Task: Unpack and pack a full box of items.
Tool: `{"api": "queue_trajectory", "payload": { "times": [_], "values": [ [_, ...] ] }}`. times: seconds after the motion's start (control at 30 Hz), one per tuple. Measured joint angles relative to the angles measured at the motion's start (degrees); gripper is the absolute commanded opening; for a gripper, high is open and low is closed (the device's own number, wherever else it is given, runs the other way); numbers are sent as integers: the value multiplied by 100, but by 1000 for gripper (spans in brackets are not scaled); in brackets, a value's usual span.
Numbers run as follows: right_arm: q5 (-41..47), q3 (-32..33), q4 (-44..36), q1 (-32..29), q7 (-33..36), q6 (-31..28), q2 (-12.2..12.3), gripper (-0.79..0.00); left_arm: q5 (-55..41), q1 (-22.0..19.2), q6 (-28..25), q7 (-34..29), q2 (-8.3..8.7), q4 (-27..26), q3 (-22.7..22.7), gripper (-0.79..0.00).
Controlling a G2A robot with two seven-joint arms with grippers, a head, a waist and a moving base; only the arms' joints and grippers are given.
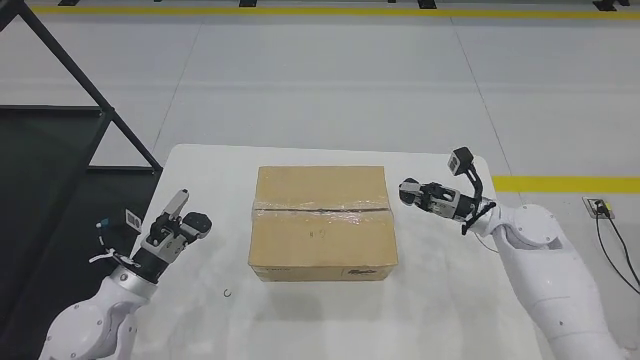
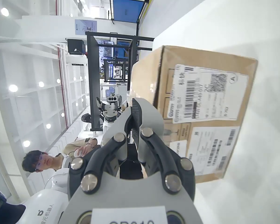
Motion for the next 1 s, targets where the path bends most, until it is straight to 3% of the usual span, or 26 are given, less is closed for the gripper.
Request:
{"api": "queue_trajectory", "payload": {
  "times": [0.13, 0.17, 0.2, 0.4, 0.57, 0.7, 1.0],
  "values": [
    [-168, -97, -558, -151, -131, 150, 7, -785, -57, -24, -22, -37, 0, -168, 5, 0],
    [-189, -114, -652, -180, -168, 183, 8, -785, -44, -65, -19, -84, 3, -258, 32, -505],
    [-194, -119, -697, -199, -188, 200, 10, -785, -11, -105, -10, -122, 6, -315, 58, -785],
    [-129, 29, -793, -425, -205, 85, 69, -785, 255, -640, 570, -28, -1, -214, 458, -785],
    [-58, 355, -942, -795, -199, -33, 175, -785, 141, -1268, 1331, -507, 5, 161, 820, -785],
    [34, 580, -1069, -1076, -183, -79, 245, -785, 273, -1609, 1527, -780, 12, 445, 1056, -785],
    [147, 805, -1159, -1333, -128, -115, 335, -785, 669, -2127, 1742, -623, -34, 1197, 1652, -785]
  ]
}}
